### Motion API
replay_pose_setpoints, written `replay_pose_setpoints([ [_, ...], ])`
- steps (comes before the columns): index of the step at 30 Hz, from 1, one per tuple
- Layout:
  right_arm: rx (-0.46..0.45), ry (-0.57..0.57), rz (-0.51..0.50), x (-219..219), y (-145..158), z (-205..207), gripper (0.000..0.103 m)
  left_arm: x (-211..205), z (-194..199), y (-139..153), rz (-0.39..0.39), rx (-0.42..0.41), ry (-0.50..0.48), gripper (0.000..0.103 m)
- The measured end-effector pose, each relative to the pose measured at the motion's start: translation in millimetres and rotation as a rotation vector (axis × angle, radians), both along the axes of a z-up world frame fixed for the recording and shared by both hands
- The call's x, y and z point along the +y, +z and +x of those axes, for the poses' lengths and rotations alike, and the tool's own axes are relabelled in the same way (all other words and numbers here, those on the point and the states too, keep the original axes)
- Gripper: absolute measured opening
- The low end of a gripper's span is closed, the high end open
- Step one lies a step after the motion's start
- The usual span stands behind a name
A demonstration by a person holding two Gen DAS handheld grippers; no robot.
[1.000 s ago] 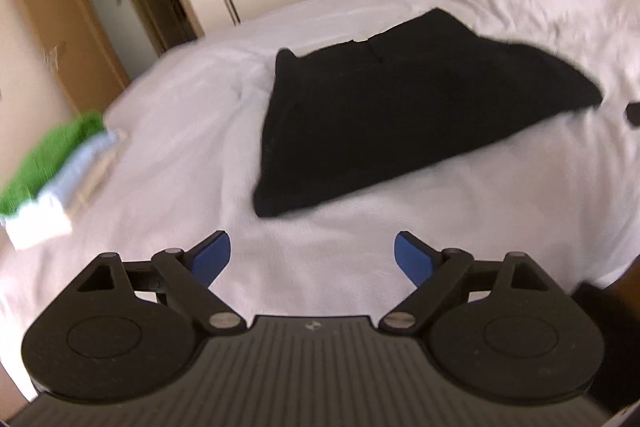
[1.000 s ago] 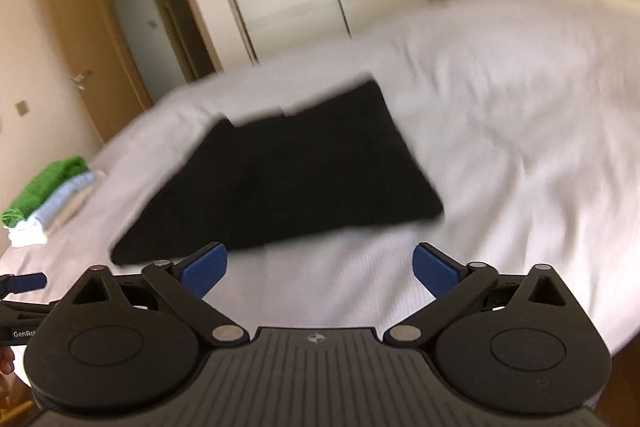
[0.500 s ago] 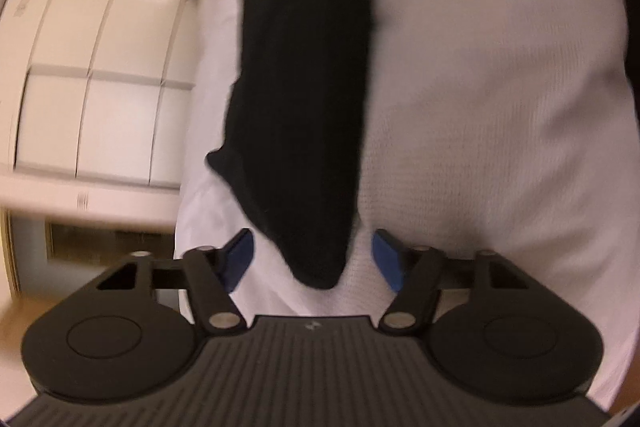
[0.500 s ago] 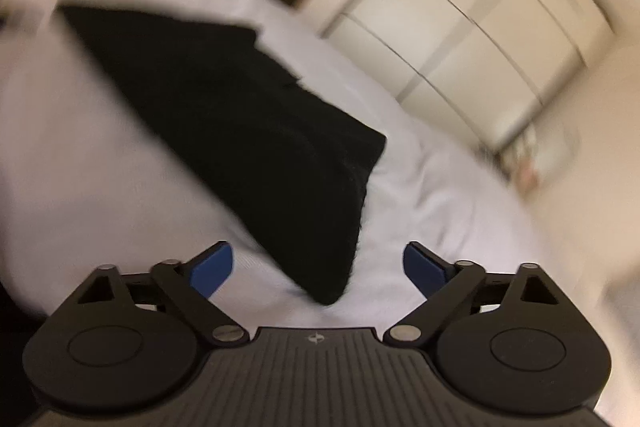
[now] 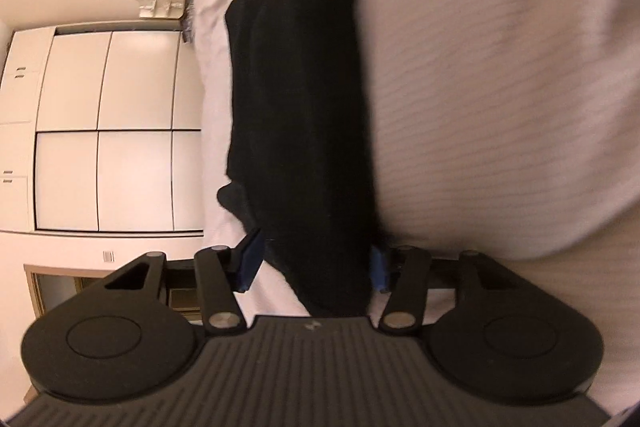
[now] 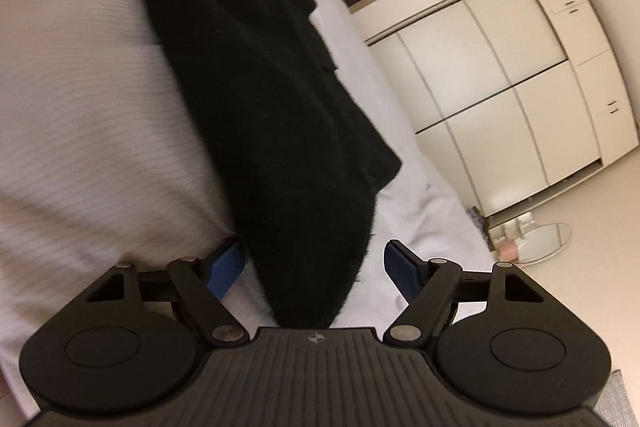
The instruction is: Fold clothes
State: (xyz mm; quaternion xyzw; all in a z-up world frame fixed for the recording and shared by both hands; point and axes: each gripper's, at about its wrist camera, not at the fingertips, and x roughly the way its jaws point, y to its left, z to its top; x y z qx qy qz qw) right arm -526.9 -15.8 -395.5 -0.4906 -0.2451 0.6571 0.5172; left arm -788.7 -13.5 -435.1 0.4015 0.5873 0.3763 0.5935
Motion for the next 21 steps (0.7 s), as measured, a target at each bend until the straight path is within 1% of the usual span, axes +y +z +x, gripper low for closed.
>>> replay_pose_setpoints([
  [1, -0.013, -0.006, 0.022, 3, -2, 0, 0.061, 1, 2, -1, 0.001, -0.001, -0.001, 0.049],
  [2, -0.025, -0.012, 0.045, 6, -3, -1, 0.056, 1, 4, -3, 0.001, 0.0, -0.005, 0.046],
  [3, -0.04, -0.005, 0.058, 6, -5, -2, 0.048, -1, 5, -5, 0.0, 0.008, -0.012, 0.038],
  [4, -0.059, 0.008, 0.06, 7, -8, -2, 0.04, -2, 6, -7, -0.007, 0.012, -0.018, 0.025],
  [5, -0.079, 0.02, 0.061, 8, -12, -3, 0.036, -2, 5, -8, -0.027, 0.01, -0.017, 0.019],
  [6, -0.098, 0.032, 0.061, 8, -16, -4, 0.029, -3, 4, -9, -0.043, 0.004, -0.015, 0.016],
  [7, -0.118, 0.045, 0.062, 9, -20, -5, 0.022, -4, 4, -7, -0.05, -0.014, -0.008, 0.014],
  [8, -0.137, 0.057, 0.063, 10, -24, -6, 0.02, -4, 4, -3, -0.061, -0.036, 0.001, 0.014],
  [10, -0.16, 0.076, 0.05, 9, -26, -6, 0.013, -1, 6, 11, -0.107, -0.1, 0.036, 0.01],
  [12, -0.175, 0.092, 0.031, 8, -23, -4, 0.01, 2, 7, 26, -0.148, -0.164, 0.068, 0.009],
  [15, -0.177, 0.108, 0.008, 6, -8, -1, 0.008, -3, 9, 53, -0.173, -0.242, 0.095, 0.008],
  [18, -0.147, 0.11, -0.01, -1, 15, 1, 0.007, -25, 9, 71, -0.19, -0.28, 0.111, 0.008],
  [19, -0.133, 0.108, -0.017, -5, 22, 2, 0.007, -34, 8, 77, -0.197, -0.289, 0.115, 0.005],
  [20, -0.127, 0.106, -0.023, -12, 28, 2, 0.006, -44, 7, 81, -0.205, -0.299, 0.121, 0.0],
  [21, -0.123, 0.105, -0.027, -20, 32, 3, 0.006, -58, 3, 85, -0.219, -0.314, 0.127, 0.0],
])
